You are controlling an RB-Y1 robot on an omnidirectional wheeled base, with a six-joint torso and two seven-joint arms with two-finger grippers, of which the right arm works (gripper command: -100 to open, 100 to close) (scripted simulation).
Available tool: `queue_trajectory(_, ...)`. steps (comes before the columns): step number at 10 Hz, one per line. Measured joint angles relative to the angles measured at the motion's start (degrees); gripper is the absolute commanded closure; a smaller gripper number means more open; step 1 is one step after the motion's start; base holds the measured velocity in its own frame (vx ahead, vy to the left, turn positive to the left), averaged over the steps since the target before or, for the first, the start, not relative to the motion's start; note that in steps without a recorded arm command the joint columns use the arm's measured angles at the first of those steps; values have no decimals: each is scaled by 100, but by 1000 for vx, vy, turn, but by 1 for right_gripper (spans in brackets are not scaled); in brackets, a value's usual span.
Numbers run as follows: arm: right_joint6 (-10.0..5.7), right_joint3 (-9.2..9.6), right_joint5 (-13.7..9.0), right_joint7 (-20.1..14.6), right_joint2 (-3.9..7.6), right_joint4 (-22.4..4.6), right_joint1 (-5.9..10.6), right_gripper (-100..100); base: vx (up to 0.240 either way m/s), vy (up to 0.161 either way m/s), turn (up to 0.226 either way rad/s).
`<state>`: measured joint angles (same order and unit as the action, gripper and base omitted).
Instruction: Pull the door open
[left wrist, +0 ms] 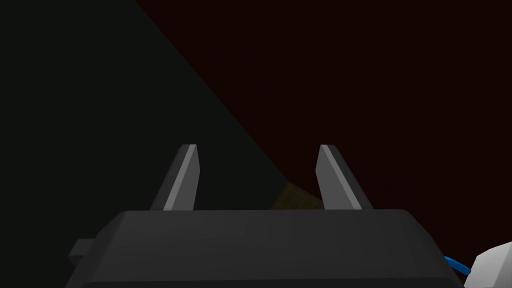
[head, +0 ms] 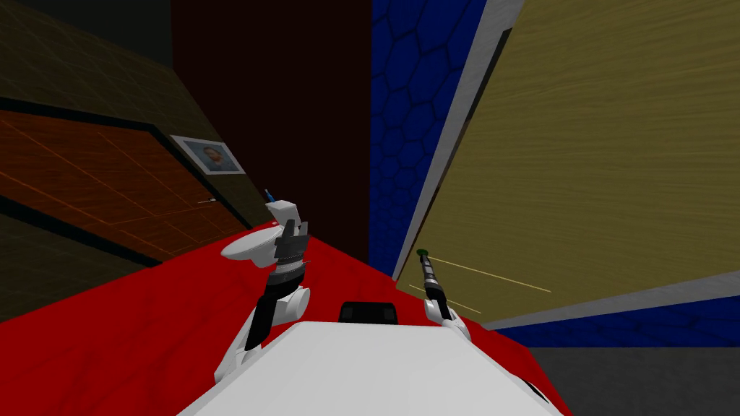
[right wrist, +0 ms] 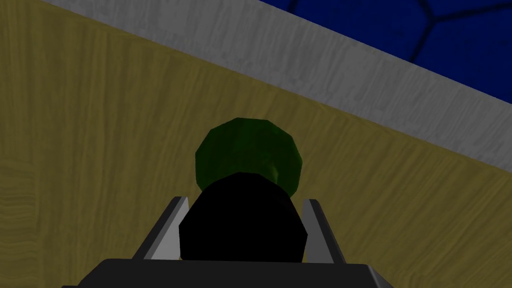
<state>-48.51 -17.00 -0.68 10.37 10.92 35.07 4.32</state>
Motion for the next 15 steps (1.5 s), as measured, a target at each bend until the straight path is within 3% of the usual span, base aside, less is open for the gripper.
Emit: queue_trajectory(15,3,226,-618,-2016,20,-90,79,100,-38,-12,56)
